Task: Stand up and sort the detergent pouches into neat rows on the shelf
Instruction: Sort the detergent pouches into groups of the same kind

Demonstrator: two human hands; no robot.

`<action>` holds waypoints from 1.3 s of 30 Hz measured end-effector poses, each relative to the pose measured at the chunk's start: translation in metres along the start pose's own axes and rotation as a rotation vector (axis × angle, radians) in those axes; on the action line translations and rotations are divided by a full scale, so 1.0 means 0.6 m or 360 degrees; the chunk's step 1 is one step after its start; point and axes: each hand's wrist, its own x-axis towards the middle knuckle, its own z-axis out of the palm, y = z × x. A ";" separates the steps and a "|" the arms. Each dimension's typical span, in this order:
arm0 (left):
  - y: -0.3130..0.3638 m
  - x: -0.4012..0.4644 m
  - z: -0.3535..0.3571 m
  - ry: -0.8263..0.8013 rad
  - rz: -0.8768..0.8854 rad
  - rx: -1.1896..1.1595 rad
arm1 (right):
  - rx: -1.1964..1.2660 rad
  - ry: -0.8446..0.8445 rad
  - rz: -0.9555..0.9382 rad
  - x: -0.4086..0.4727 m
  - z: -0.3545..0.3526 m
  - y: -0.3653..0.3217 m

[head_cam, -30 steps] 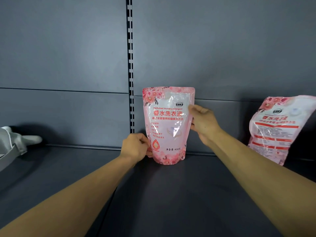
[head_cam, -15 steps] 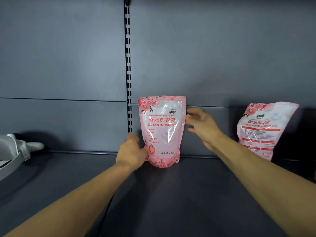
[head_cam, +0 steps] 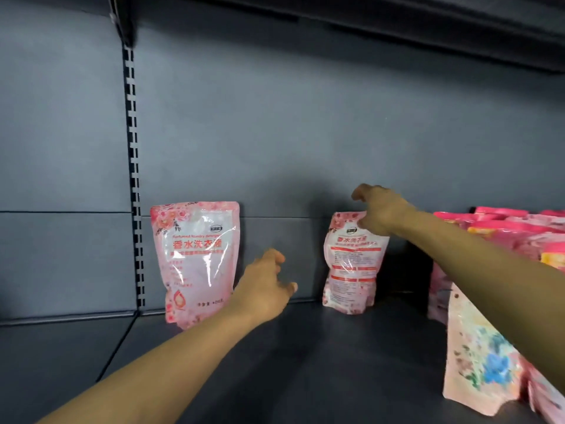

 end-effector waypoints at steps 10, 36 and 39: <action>0.036 0.041 0.087 0.0004 -0.0213 0.0076 | -0.0580 -0.0321 -0.0288 0.066 0.011 0.020; -0.014 -0.165 -0.084 0.0281 -0.0303 -0.0351 | 0.1312 -0.0803 -0.0210 -0.099 -0.029 -0.263; -0.033 -0.168 -0.094 0.0280 -0.0359 -0.0402 | 0.1378 -0.0689 -0.0281 -0.112 -0.008 -0.273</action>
